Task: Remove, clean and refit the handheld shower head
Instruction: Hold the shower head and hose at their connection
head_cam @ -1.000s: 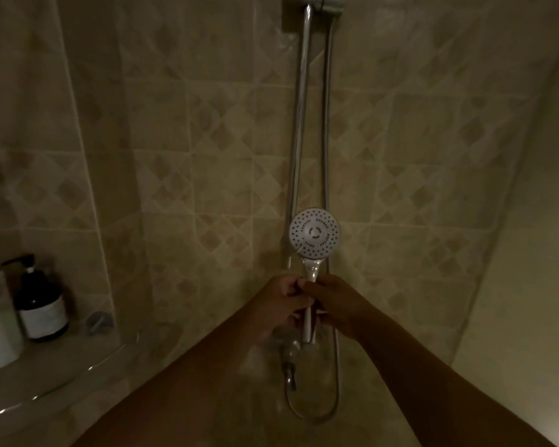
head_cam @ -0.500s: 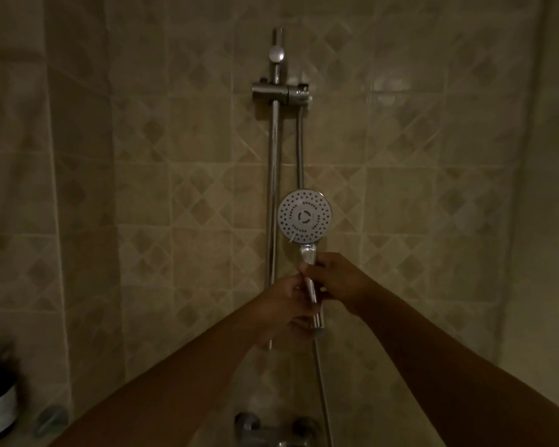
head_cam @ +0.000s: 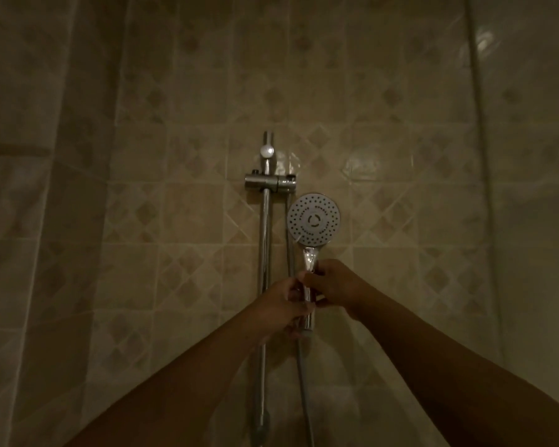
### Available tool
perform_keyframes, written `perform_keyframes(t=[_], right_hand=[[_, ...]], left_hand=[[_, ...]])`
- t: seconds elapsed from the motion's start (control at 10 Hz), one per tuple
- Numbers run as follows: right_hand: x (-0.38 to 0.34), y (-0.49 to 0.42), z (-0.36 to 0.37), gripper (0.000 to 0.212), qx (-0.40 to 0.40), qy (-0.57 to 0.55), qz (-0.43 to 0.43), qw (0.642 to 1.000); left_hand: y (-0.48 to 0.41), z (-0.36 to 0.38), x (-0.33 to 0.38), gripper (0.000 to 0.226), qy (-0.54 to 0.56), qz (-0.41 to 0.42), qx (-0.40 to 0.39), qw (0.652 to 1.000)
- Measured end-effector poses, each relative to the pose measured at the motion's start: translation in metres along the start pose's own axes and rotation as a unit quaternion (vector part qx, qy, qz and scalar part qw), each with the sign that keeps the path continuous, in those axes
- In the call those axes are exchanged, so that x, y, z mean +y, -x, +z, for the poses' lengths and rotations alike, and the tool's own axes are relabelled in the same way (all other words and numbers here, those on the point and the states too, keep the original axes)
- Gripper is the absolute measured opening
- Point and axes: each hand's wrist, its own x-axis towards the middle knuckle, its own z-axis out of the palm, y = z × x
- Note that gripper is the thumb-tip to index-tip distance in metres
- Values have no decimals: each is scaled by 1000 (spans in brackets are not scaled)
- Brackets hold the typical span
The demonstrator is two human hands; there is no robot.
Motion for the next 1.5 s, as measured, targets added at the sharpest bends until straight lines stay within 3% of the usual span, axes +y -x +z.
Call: perform_keyframes(t=[0.2,0.4,0.6,0.7,0.8,0.9,1.0,1.3,1.4,1.5], right_hand=[[-34,-33,-18,25,42,26,-20,999],[-56,-63,-47,27,31,52,15,998],[-72,-85,-65,30,42,17,-19,999],[-73,-93,-71,29,47,-1,-14,999],[-73,-99,-77,29,44,-7,-9,999],[-72,-103,-77,32,50,-12,-14,999],[-68,-106,-74,34,59,-12,-15,998],[-40,-116,-75,34,51,23,-30,998],[-29,-117,-78,31,51,18,-19,998],[-27,-118,-78,31,57,12,-24,998]], left_hand=[[-39,-10,25,35,-1,34,70,997],[-74,-23,49,20,-143,104,95,980],[-98,-37,70,17,-223,120,140,957],[-109,-41,68,19,-242,125,207,940],[-122,-42,66,5,-218,117,267,931],[-135,-37,68,31,-213,104,284,929],[-148,-29,67,52,-249,97,332,905],[-179,-25,43,51,-367,88,395,838],[-183,-22,43,42,-315,109,436,836],[-189,-15,51,25,-175,127,476,853]])
